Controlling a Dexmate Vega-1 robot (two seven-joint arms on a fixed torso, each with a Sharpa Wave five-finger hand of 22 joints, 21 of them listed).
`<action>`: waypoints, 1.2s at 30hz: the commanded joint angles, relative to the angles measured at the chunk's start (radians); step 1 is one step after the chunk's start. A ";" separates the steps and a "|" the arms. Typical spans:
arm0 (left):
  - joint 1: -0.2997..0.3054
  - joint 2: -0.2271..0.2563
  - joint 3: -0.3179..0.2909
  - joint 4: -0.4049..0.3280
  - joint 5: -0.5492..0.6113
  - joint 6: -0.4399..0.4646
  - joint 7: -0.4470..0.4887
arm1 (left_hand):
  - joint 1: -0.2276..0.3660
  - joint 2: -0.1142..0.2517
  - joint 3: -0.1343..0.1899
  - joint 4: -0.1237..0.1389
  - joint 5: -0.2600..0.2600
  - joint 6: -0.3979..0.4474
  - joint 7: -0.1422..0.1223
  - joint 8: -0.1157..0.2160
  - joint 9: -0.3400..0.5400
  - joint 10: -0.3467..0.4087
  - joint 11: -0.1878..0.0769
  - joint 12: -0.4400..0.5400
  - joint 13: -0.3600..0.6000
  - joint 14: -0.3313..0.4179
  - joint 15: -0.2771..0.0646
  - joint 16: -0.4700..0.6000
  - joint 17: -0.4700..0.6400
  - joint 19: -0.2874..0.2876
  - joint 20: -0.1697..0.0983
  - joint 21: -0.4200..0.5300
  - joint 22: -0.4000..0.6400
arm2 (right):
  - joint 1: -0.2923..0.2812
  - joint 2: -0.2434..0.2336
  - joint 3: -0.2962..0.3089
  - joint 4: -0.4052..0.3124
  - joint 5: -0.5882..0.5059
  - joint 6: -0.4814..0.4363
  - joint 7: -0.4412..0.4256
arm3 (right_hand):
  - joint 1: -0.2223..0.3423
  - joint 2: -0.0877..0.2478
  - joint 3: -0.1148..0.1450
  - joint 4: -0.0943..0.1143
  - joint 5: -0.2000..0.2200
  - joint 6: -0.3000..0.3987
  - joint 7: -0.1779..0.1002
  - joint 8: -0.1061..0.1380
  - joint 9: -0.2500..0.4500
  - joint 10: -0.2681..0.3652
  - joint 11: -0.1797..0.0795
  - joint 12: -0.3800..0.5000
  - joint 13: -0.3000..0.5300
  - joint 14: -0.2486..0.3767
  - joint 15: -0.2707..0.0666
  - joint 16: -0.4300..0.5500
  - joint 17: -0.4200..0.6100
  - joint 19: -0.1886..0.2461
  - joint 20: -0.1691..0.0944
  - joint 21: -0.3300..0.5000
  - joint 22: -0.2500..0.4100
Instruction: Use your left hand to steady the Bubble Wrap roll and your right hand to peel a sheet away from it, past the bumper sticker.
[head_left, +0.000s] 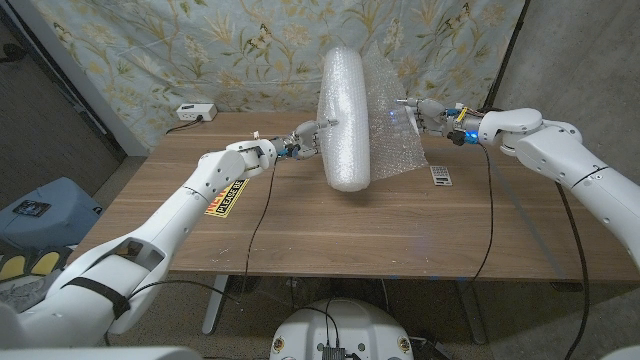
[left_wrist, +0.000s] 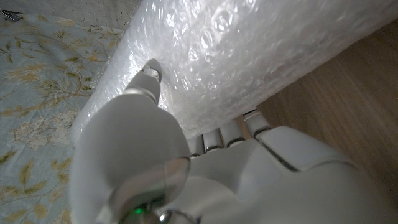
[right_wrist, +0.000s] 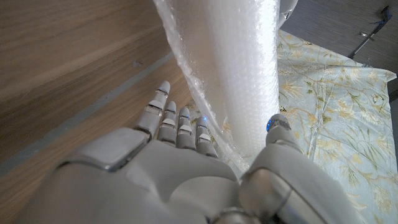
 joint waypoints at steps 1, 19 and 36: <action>-0.002 -0.012 0.010 0.013 -0.010 -0.001 -0.015 | 0.006 0.006 0.007 0.002 0.011 0.007 0.000 -0.002 0.001 0.011 -0.001 0.008 0.005 0.007 -0.001 0.007 0.003 -0.003 -0.001 0.007 0.003 | 0.078 0.013 -0.065 0.018 -0.047 -0.073 0.026 | 0.022 0.006 0.006 -0.007 0.007 -0.025 0.082 -0.005 0.005 -0.012 0.003 0.007 0.009 0.015 -0.002 0.009 0.006 0.008 -0.003 0.004 0.001; 0.004 -0.040 0.024 0.025 -0.016 -0.023 -0.042 | 0.007 0.006 0.008 0.002 0.014 0.012 -0.002 -0.004 0.002 0.015 -0.002 0.007 0.011 0.008 -0.005 0.006 0.006 -0.008 -0.001 0.015 0.003 | 0.100 0.016 -0.100 0.024 -0.082 -0.122 -0.001 | 0.172 0.053 0.024 -0.012 -0.005 0.084 0.085 0.035 0.015 0.142 -0.021 0.218 0.164 0.243 -0.123 0.115 0.101 0.225 -0.092 0.070 0.012; 0.002 -0.043 0.031 0.050 -0.028 -0.034 -0.113 | -0.008 -0.002 0.006 0.008 0.017 -0.018 -0.002 -0.023 0.004 -0.031 0.012 -0.018 0.019 -0.037 0.015 -0.020 0.002 -0.037 0.006 0.017 0.002 | 0.059 -0.032 -0.082 -0.075 -0.107 -0.164 -0.079 | 0.338 0.087 0.039 -0.017 -0.011 0.420 0.000 0.088 0.016 0.437 -0.136 0.408 0.208 0.603 -0.276 0.234 0.141 0.562 -0.248 0.188 0.013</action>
